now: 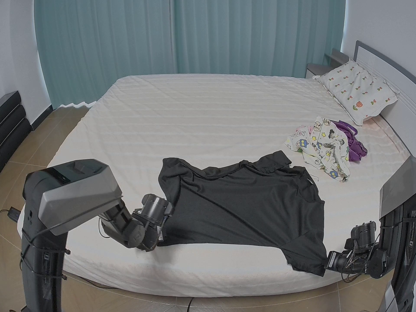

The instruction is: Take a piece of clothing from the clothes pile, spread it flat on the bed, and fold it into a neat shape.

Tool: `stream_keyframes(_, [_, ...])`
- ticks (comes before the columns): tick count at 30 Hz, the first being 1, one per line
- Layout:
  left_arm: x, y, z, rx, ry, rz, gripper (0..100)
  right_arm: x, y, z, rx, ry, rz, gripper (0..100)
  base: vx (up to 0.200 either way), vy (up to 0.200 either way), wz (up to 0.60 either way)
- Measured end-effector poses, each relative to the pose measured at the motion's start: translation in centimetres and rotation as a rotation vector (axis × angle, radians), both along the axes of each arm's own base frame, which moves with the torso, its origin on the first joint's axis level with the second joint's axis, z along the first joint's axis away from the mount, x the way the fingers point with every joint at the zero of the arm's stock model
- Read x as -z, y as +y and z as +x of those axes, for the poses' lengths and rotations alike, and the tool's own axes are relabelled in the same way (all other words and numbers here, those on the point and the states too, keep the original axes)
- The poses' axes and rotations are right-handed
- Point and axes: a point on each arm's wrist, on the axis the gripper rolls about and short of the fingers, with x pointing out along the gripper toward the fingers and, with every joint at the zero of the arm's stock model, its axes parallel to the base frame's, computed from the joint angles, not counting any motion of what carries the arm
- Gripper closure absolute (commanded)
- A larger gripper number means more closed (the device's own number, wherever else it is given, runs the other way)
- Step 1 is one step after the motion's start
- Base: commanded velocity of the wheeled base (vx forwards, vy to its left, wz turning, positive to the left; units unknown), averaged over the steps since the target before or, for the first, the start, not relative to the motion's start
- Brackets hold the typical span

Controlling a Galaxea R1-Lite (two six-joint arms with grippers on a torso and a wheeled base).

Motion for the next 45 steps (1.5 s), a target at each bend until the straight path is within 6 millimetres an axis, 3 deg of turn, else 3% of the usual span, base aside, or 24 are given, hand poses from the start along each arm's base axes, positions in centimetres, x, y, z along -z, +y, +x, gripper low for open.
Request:
stream_keyframes(10, [-0.8, 7.1, -0.8, -0.141, 0.087, -0.010, 0, 0.0, 0.0, 0.0, 0.001, 0.001, -0.002, 100, 0.000, 0.000, 0.00])
stream_keyframes(19, [-2.8, 9.3, -1.7, -0.138, 0.108, -0.146, 0, 0.0, 0.0, 0.0, 0.002, 0.002, -0.002, 100, 0.000, 0.000, 0.00])
stream_keyframes(32, [-5.8, 8.2, -3.3, -0.075, 0.154, -0.523, 0, 0.1, 0.0, 0.0, 0.001, 0.004, 0.002, 100, 0.000, 0.000, 0.00])
stream_keyframes(38, [-5.4, 6.9, -2.6, -0.057, 0.091, -0.566, 0, 0.1, 0.0, 0.0, -0.001, 0.005, 0.003, 100, 0.000, 0.000, 0.00])
stream_keyframes(45, [-3.1, 5.3, -2.0, -0.079, 0.051, -0.516, 0, 0.1, 0.1, 0.0, 0.007, 0.005, 0.011, 100, 0.000, 0.000, 0.00])
